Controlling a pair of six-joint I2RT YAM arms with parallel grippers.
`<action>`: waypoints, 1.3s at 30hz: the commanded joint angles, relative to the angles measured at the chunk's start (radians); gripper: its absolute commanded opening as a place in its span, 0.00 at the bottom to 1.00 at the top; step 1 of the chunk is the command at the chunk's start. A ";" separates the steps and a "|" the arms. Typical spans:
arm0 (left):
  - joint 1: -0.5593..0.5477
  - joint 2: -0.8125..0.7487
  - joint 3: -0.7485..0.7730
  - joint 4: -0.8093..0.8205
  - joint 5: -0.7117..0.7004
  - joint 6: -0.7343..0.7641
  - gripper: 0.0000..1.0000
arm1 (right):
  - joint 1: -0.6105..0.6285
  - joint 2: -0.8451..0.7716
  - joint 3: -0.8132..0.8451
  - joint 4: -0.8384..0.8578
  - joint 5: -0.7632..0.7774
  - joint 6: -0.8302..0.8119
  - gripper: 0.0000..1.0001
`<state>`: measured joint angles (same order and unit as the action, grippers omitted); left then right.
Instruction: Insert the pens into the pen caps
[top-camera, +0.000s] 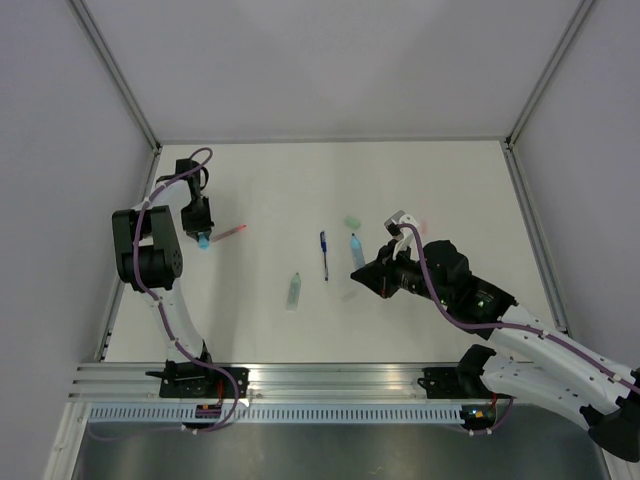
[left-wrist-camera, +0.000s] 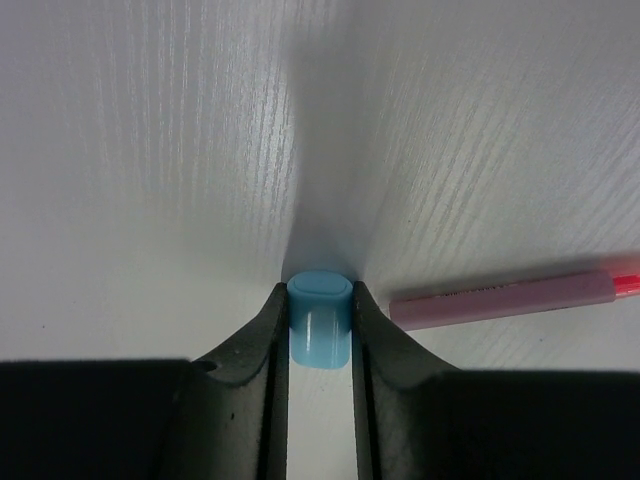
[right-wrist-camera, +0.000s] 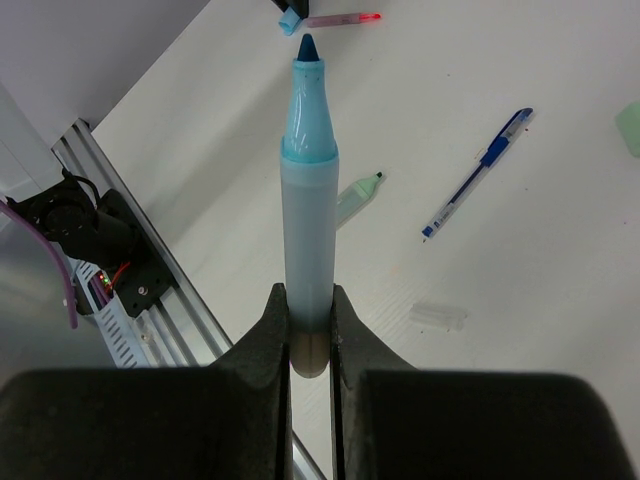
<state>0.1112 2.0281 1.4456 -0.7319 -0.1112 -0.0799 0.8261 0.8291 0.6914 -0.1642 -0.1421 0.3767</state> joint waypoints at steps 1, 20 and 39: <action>0.004 0.040 -0.016 -0.049 0.012 -0.023 0.03 | -0.005 -0.013 -0.009 0.042 -0.014 -0.013 0.00; -0.215 -0.742 -0.168 0.273 0.624 -0.481 0.02 | -0.001 0.087 -0.021 0.210 -0.111 0.051 0.00; -0.576 -0.887 -0.398 0.631 0.482 -0.632 0.02 | 0.140 0.347 0.129 0.264 0.153 0.033 0.00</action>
<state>-0.4614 1.1408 1.0561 -0.1638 0.4191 -0.7235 0.9440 1.1606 0.7536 0.0364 -0.0444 0.4221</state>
